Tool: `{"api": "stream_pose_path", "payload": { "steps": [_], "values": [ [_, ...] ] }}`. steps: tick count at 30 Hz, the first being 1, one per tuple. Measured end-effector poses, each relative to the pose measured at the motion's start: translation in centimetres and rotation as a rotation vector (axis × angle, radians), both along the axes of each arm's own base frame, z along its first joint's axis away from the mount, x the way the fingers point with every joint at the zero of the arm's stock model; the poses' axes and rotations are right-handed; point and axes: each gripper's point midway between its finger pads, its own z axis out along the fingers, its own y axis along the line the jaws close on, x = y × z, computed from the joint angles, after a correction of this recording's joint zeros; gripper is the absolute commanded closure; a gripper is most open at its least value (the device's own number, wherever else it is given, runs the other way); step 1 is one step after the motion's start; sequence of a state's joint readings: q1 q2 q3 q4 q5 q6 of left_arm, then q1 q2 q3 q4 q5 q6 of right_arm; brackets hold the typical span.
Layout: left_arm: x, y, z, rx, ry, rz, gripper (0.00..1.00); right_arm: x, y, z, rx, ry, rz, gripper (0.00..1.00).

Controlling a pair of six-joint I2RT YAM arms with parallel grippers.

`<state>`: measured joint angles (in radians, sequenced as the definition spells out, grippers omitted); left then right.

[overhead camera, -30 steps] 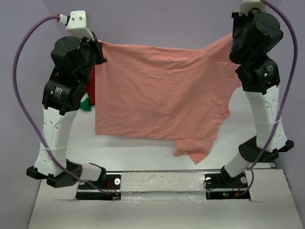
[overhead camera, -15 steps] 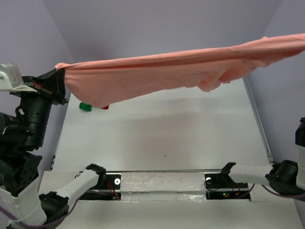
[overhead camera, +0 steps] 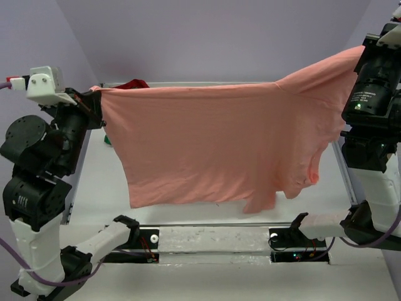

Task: Fold and stack the t-shirts
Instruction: Flatten the tshirt out

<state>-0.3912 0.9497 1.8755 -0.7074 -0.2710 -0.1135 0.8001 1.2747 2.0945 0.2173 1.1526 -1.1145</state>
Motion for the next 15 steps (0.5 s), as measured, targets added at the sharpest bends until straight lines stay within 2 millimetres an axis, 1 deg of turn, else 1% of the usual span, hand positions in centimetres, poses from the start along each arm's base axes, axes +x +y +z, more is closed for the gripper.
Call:
{"api": "stream_pose_path", "payload": {
  "steps": [3, 4, 8, 10, 13, 15],
  "values": [
    [2.3, -0.5, -1.7, 0.022, 0.056, 0.026, 1.00, 0.8, 0.8, -0.1, -0.016, 0.013, -0.012, 1.00],
    [3.3, -0.8, -2.6, 0.034, 0.085, 0.029, 1.00, 1.1, 1.0, 0.0, -0.019, 0.012, -0.014, 1.00],
    [5.8, -1.8, -3.9, 0.057, 0.136, 0.029, 1.00, 2.5, 2.6, 0.1, -0.045, 0.029, -0.018, 1.00],
    [7.1, -2.4, -4.7, 0.071, 0.166, 0.026, 1.00, 2.9, 3.3, 0.2, -0.058, 0.037, -0.012, 1.00],
    [7.5, -2.8, -5.0, 0.075, 0.177, 0.017, 1.00, 2.7, 3.7, 0.1, -0.071, 0.043, -0.005, 1.00],
    [6.8, -2.6, -4.5, 0.067, 0.159, 0.012, 1.00, 2.0, 3.3, 0.0, -0.077, 0.048, -0.004, 1.00]
  ]
}}
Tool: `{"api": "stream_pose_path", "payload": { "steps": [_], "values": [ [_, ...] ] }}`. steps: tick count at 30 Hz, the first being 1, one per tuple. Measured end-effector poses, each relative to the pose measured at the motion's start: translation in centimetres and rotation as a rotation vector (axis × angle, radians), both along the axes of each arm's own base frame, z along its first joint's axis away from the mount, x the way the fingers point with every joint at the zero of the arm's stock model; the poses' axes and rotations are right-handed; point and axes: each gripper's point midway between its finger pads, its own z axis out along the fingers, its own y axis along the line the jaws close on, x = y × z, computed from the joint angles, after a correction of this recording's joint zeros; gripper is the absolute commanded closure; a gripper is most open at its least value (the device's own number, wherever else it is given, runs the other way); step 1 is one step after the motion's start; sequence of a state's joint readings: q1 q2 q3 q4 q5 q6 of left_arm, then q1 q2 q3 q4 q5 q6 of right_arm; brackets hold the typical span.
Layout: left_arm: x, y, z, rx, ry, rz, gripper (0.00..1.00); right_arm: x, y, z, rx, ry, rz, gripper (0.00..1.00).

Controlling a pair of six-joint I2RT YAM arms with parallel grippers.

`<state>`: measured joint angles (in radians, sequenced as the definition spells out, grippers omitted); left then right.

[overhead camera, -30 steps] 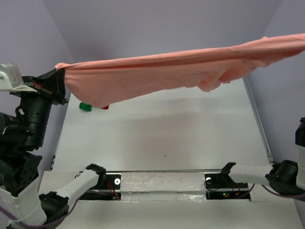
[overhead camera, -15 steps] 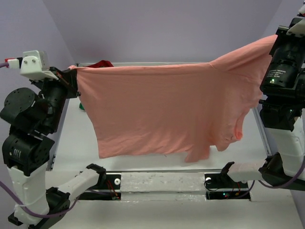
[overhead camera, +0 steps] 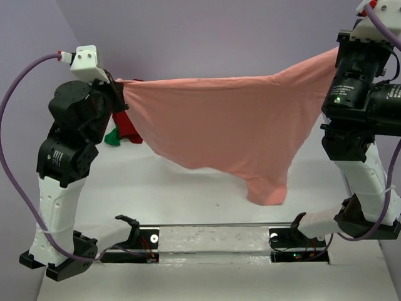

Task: Fold and stack the t-shirts
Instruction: Flatten the tshirt out

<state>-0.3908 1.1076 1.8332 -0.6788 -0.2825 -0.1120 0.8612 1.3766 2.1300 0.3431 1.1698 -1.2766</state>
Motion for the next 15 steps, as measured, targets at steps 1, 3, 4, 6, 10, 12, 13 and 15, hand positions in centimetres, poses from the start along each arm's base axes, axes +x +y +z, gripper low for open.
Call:
{"api": "stream_pose_path", "payload": {
  "steps": [1, 3, 4, 6, 10, 12, 13, 15],
  "values": [
    [-0.5, 0.2, 0.4, -0.005, -0.013, -0.002, 1.00, -0.4, -0.4, 0.0, 0.005, -0.004, 0.000, 1.00],
    [-1.9, 0.7, 1.3, -0.020, -0.049, -0.006, 1.00, -1.5, -1.6, 0.0, 0.017, -0.012, -0.005, 1.00],
    [-2.8, 1.0, 1.9, -0.030, -0.072, -0.008, 1.00, -2.0, -2.1, 0.0, 0.026, -0.018, -0.008, 1.00],
    [-4.6, 1.6, 3.0, -0.048, -0.114, -0.014, 1.00, -3.2, -3.7, 0.2, 0.056, -0.038, -0.016, 1.00],
    [-7.5, 2.5, 4.8, -0.083, -0.186, -0.033, 1.00, -5.1, -6.0, 0.3, 0.107, -0.065, -0.025, 1.00],
    [-8.5, 2.7, 5.7, -0.099, -0.215, -0.042, 1.00, -5.6, -6.6, 0.3, 0.121, -0.073, -0.026, 1.00],
    [-8.7, 2.7, 5.9, -0.103, -0.221, -0.044, 1.00, -5.7, -6.7, 0.2, 0.121, -0.070, -0.026, 1.00],
    [-8.9, 2.7, 5.9, -0.108, -0.223, -0.049, 1.00, -5.7, -6.7, 0.1, 0.122, -0.068, -0.027, 1.00]
  ]
}}
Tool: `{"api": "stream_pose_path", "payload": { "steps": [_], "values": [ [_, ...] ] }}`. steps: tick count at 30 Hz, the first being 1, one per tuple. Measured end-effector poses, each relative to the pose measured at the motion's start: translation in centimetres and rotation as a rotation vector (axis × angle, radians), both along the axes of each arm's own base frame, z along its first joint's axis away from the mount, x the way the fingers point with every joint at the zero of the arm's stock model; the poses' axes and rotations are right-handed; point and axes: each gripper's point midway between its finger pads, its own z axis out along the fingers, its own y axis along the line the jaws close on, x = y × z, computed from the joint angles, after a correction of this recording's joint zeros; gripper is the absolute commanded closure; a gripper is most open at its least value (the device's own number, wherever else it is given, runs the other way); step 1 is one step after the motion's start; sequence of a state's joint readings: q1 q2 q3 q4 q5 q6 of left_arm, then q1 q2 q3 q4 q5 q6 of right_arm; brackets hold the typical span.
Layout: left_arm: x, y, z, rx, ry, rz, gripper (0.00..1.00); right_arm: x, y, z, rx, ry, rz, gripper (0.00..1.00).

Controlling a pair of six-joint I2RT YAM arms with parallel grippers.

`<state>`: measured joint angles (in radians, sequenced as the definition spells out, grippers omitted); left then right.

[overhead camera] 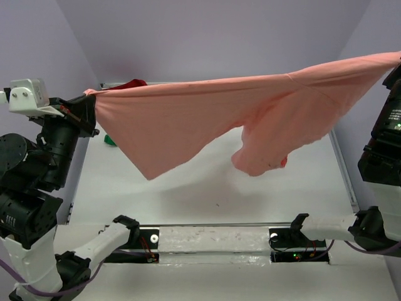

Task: Fold and stack the t-shirts
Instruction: Flatten the tshirt out

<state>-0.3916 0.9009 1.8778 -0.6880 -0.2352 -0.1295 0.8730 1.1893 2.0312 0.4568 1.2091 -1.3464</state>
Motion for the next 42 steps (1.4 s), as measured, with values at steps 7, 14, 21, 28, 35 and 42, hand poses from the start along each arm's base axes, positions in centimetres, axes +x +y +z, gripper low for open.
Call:
{"api": "stream_pose_path", "payload": {
  "steps": [7, 14, 21, 28, 35, 42],
  "values": [
    [1.7, -0.7, -1.3, 0.022, 0.057, 0.002, 1.00, 1.2, 1.4, -0.3, -0.023, 0.027, 0.000, 1.00],
    [6.4, -2.0, -2.8, 0.064, 0.130, 0.032, 1.00, 3.6, 4.3, 0.4, -0.050, 0.040, 0.007, 1.00],
    [17.1, -5.9, -7.8, 0.127, 0.261, 0.049, 1.00, 9.9, 6.4, -0.1, -0.089, 0.062, -0.098, 1.00],
    [28.2, -7.7, -20.0, 0.181, 0.489, 0.037, 1.00, 24.8, 6.7, -9.9, -0.171, 0.308, -0.060, 1.00],
    [36.9, -6.2, -26.8, 0.180, 0.575, 0.057, 1.00, 35.5, 2.9, -21.9, -0.087, 0.546, 0.062, 1.00],
    [43.0, -6.4, -28.0, 0.193, 0.508, 0.012, 1.00, 39.1, 1.4, -27.9, 0.012, 0.628, 0.176, 1.00]
  ]
}}
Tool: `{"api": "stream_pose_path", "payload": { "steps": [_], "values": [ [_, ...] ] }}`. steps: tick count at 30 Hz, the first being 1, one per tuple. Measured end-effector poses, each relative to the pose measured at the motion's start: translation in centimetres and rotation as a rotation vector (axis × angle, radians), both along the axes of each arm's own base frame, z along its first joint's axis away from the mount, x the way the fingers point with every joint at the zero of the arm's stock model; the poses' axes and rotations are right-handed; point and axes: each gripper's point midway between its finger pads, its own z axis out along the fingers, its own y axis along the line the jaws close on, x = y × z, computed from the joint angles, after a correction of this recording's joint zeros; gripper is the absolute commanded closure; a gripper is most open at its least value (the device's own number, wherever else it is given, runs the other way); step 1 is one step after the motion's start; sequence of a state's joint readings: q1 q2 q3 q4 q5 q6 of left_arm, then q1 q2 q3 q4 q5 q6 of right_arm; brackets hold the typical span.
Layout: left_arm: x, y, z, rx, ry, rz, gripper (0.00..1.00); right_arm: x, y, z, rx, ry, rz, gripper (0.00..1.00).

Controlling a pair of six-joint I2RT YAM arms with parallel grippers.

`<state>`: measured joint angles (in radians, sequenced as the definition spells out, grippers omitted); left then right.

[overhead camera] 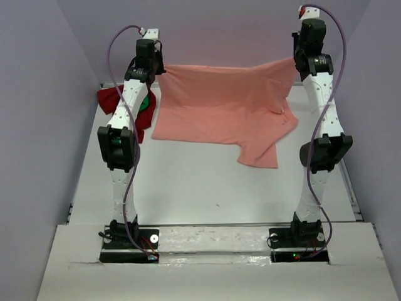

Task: Fold and stack the t-shirts
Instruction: Flatten the tshirt out

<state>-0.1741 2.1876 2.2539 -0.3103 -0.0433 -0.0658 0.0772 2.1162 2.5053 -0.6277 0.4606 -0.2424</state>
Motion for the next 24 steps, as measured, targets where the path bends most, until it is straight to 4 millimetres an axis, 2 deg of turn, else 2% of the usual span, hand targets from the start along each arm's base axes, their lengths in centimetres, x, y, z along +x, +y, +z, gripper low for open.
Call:
{"api": "stream_pose_path", "payload": {
  "steps": [2, 7, 12, 13, 15, 18, 24],
  "values": [
    [1.1, -0.3, -1.2, 0.004, -0.003, -0.024, 1.00, 0.7, 0.3, -1.1, 0.017, 0.014, 0.023, 1.00],
    [3.5, -0.7, -5.0, 0.013, 0.012, -0.046, 1.00, 2.9, 1.4, -5.8, 0.046, 0.089, 0.090, 1.00],
    [5.1, -0.6, -11.7, 0.009, 0.088, -0.045, 1.00, 5.0, 2.0, -11.6, 0.063, 0.177, 0.112, 1.00],
    [5.1, -0.7, -12.9, 0.004, 0.106, -0.049, 1.00, 5.5, 2.1, -13.4, 0.066, 0.209, 0.117, 1.00],
    [5.2, -0.9, -14.3, 0.001, 0.130, -0.055, 1.00, 5.8, 2.2, -14.9, 0.067, 0.233, 0.120, 1.00],
    [5.1, -0.9, -14.5, -0.001, 0.134, -0.059, 1.00, 6.0, 2.1, -16.2, 0.069, 0.256, 0.120, 1.00],
    [5.6, -1.0, -13.7, -0.005, 0.101, -0.060, 1.00, 6.2, 1.2, -16.2, 0.072, 0.248, 0.108, 1.00]
  ]
}}
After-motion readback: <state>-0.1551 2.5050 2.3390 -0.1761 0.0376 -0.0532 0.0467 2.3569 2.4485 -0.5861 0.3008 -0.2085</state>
